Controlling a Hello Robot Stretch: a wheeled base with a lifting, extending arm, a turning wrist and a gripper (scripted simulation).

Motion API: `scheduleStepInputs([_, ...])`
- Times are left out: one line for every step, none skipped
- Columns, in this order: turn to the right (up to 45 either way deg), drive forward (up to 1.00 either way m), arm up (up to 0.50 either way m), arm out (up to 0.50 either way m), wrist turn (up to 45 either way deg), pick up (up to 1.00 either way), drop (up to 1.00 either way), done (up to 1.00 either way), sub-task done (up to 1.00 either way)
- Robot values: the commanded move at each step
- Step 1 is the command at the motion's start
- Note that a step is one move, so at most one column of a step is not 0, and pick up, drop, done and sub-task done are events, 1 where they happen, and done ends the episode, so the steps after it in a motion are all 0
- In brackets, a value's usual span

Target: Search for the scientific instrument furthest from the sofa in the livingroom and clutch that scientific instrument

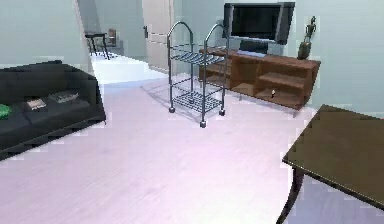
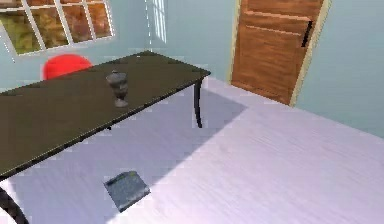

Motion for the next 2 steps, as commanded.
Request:
scheduleStepInputs([-45.0, 0.0, 0.0, 0.0, 0.0, 0.0, 0.0, 0.0, 0.0])
scheduleStepInputs([-3.0, 0.0, 0.0, 0.0, 0.0, 0.0, 0.0, 0.0, 0.0])
